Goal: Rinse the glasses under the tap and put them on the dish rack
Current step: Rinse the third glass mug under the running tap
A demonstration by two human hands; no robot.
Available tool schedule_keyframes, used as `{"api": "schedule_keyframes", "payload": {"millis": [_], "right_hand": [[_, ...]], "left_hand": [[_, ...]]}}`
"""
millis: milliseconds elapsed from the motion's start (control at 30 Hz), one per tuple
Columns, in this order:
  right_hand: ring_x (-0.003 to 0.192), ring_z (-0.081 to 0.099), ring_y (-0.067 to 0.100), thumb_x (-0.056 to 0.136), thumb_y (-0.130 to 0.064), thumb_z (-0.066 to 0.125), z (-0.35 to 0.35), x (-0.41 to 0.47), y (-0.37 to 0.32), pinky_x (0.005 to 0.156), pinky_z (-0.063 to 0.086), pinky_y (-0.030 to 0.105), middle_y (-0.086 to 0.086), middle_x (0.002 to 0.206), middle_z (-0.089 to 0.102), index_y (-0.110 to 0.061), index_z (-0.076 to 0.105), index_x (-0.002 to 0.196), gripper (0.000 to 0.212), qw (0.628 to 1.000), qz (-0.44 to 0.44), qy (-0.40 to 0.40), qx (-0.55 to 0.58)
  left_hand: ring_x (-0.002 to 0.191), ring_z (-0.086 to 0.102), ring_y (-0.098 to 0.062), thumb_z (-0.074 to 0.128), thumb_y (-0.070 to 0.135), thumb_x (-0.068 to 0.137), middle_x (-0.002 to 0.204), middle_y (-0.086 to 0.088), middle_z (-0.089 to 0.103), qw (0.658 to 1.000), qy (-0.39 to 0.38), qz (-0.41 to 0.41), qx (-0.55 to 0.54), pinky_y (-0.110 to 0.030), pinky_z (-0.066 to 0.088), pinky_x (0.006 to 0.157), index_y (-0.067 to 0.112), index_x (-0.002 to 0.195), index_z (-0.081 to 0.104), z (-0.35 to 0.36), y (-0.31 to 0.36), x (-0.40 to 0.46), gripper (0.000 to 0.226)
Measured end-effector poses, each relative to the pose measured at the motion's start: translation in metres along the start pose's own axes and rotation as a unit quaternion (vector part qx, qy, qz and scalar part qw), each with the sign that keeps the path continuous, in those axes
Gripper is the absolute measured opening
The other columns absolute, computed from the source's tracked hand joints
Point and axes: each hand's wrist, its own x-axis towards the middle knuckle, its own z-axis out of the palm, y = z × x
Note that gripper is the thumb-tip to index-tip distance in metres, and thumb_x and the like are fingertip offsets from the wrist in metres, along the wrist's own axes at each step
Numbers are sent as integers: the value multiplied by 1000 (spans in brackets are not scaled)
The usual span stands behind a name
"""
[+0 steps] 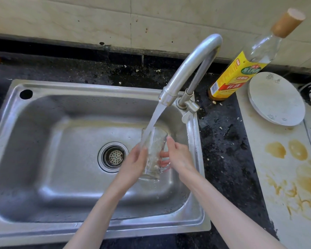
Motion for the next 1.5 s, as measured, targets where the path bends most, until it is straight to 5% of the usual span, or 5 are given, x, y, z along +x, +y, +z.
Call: {"api": "schedule_keyframes", "payload": {"millis": [633, 800, 1167, 1333, 1500], "right_hand": [[76, 69, 29, 98, -42, 31, 16, 6, -14, 86, 51, 44, 7, 84, 73, -19, 57, 77, 41, 999, 7, 8, -53], [79, 69, 32, 99, -43, 31, 26, -7, 3, 78, 54, 47, 15, 92, 72, -12, 64, 89, 47, 996, 1, -62, -67], [58, 66, 18, 100, -35, 35, 12, 6, 1, 51, 52, 23, 8, 82, 70, -20, 59, 95, 29, 995, 26, -79, 61], [69, 66, 25, 98, -44, 34, 36, 5, 4, 69, 56, 38, 8, 81, 69, -8, 65, 97, 47, 998, -13, -56, 25], [35, 26, 9, 97, -47, 37, 53, 8, -23, 37, 24, 20, -7, 44, 31, -15, 38, 62, 47, 984, 62, -94, 142]], "left_hand": [[101, 60, -29, 19, 58, 92, 109, -5, 60, 991, 12, -13, 134, -40, 49, 88, 18, 122, 48, -4, -11, 4, 57], [72, 68, -21, 12, 60, 93, 73, -6, 71, 990, -1, -101, -98, -36, 51, 76, 15, 85, 69, -20, -3, 44, 74], [106, 63, -32, 28, 67, 88, 115, -16, 66, 960, -182, -76, -199, -46, 50, 92, 20, 124, 58, -26, -9, 16, 67], [95, 66, -37, 46, 65, 84, 110, -23, 66, 968, -82, -58, -229, -52, 54, 83, 19, 123, 54, -29, 5, 11, 61], [65, 63, -15, 57, 65, 76, 90, -8, 63, 968, 90, -49, -230, -31, 52, 59, 27, 103, 52, -38, -5, 9, 47]]}}
